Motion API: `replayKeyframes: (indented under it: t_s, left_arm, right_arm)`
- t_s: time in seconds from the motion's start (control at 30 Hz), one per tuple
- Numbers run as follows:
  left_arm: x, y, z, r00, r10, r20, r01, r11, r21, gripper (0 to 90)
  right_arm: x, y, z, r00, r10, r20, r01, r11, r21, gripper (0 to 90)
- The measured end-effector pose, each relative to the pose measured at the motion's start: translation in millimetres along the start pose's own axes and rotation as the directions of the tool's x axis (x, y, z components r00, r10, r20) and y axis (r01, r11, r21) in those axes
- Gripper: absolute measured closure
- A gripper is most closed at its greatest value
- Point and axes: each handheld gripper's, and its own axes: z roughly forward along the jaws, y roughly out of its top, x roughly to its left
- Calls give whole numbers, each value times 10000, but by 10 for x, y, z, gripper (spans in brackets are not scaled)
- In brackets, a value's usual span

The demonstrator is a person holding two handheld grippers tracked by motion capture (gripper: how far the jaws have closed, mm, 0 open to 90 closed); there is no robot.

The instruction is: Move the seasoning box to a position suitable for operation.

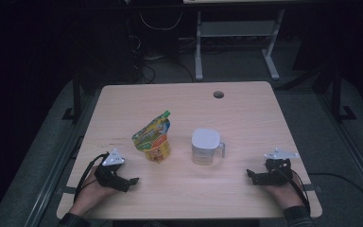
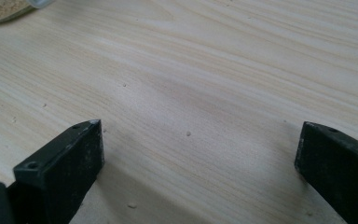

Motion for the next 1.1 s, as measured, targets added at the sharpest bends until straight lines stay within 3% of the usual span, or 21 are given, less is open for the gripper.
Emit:
replayKeyframes:
  t_s: [0.1, 0.23, 0.5, 0.93, 1.1]
  left_arm:
    - [-5, 10, -27, 10000, -64, 20, 65, 9999, -132, 0]
    - [-20, 26, -71, 10000, -2, -22, 2, 9994, -358, 0]
    - [-39, 47, -110, 10000, -18, 52, 21, 9988, -497, 0]
    - [-70, 75, -122, 9993, 189, 318, -169, 9978, -647, 0]
    - [-86, 72, -117, 9992, 53, 389, -25, 9974, -717, 0]
  right_arm:
    - [-9, 16, -11, 10000, -28, -26, 28, 9999, 133, 8]
    - [-22, 53, -88, 9998, -137, -163, 131, 9993, -342, 9]
    - [47, 112, -121, 9960, -569, -695, 520, 9962, -700, 9]
    - [152, 272, -97, 9799, -1409, -1409, 1256, 9857, -1124, 20]
    - [177, 342, -70, 9680, -1638, -1903, 1440, 9830, -1135, 40]
